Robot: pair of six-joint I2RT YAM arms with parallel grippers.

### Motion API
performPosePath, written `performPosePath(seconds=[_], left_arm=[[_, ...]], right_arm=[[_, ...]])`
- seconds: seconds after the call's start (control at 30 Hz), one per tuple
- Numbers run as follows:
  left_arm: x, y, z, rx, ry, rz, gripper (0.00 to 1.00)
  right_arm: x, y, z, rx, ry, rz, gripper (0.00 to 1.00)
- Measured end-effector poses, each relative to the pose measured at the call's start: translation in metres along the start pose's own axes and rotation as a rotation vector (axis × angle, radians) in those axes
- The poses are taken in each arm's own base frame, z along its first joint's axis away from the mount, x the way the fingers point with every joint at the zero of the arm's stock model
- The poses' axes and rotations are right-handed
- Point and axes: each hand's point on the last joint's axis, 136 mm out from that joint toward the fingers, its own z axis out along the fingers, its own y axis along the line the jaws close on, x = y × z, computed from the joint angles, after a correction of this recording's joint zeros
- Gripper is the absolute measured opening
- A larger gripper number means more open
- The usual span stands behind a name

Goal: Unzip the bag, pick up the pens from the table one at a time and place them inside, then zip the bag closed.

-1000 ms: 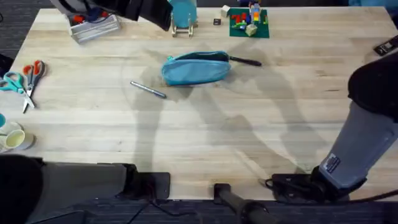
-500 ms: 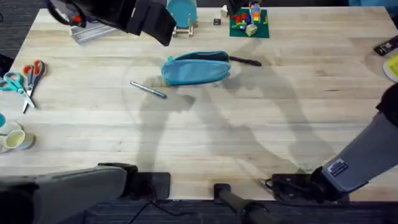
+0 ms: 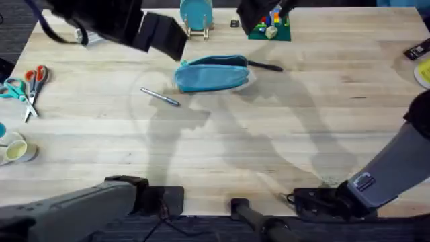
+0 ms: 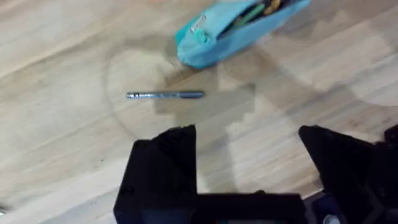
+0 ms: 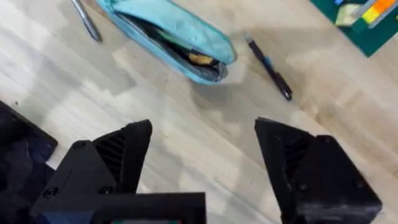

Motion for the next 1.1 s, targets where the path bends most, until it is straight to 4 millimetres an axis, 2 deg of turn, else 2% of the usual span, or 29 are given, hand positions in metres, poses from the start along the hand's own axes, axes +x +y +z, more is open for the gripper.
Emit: performPosePath(seconds=[0.17,0.2,0.27,0.43,0.47,0.67,0.83,1.1], left_arm=[[0.015,-0.003,0.005,0.007,0.026,-0.007,0.995],[0.017,-0.003,0.006,0.009,0.033,-0.008,0.994],[0.019,-0.003,0.009,0.011,0.041,-0.009,0.993],[0.019,-0.002,0.010,0.012,0.047,-0.007,0.993],[0.019,-0.002,0.011,0.013,0.049,-0.008,0.993],[0.019,-0.001,0.014,0.016,0.060,-0.011,0.994],[0.018,-0.001,0.015,0.017,0.062,-0.011,0.992],[0.018,-0.001,0.015,0.017,0.062,-0.011,0.993]], right_arm=[[0.008,-0.002,0.015,-0.006,0.051,-0.010,0.985],[0.009,-0.002,0.016,-0.007,0.054,-0.016,0.940],[0.010,-0.002,0.018,-0.009,0.060,-0.036,0.763],[0.015,-0.003,0.029,-0.017,0.088,-0.089,0.078],[0.017,-0.003,0.032,-0.019,0.096,-0.105,0.046],[0.029,-0.004,0.047,-0.045,0.144,-0.283,0.030],[0.022,-0.007,0.059,-0.052,0.127,-0.471,0.031],[0.018,-0.010,0.106,-0.126,0.162,-0.641,0.030]])
